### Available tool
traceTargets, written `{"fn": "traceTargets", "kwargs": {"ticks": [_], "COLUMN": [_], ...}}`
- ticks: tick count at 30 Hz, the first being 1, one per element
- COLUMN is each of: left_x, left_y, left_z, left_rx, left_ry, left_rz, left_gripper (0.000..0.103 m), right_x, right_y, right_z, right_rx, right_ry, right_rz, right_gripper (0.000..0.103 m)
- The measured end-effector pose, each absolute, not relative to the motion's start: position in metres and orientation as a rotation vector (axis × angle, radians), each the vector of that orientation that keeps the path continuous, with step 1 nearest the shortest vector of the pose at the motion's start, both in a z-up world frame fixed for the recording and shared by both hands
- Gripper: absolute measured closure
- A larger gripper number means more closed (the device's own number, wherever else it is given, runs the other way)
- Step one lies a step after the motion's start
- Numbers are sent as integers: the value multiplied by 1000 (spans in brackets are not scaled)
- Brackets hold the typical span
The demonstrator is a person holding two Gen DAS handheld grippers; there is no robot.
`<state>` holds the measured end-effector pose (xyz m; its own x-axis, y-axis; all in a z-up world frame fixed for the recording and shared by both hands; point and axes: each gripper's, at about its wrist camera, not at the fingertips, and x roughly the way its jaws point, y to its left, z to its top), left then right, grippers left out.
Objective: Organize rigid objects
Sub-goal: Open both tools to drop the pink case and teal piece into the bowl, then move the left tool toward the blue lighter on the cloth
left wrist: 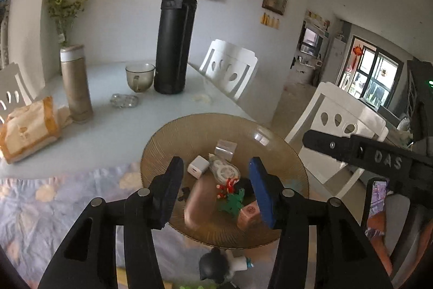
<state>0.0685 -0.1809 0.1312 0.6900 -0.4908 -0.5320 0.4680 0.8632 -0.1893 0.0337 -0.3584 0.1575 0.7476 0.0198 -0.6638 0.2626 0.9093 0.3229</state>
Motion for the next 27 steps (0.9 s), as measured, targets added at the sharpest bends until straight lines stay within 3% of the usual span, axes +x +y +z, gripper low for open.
{"fn": "traceTargets", "kwargs": {"ticks": [6,10,11,12,13,16,27], "left_x": [46,27,19,13,3,-21,-29], "left_y": [-147,-116,-106,-98,-88,-66,-77], "left_z": [138,142,142,142,141,132,30], "left_rx": [-6,-15,-18,-18,-23,-38,86], "left_ry": [600,606,605,601,586,573,833], "left_rz": [-492,-456,-448,-437,-419,-387,-384], "left_gripper": [55,53,48,30,18,17,18], "right_x": [17,-8,-17,-23,-30,-49,-48], "right_y": [-347,-327,-318,-311,-302,-274,-238], "right_z": [165,163,162,162,161,149,31], "right_rx": [375,359,341,326,304,244,164], "right_ry": [712,731,734,734,735,743,946], "right_rz": [-105,-4,32,50,73,159,136], "right_gripper": [30,24,24,24,23,12,12]}}
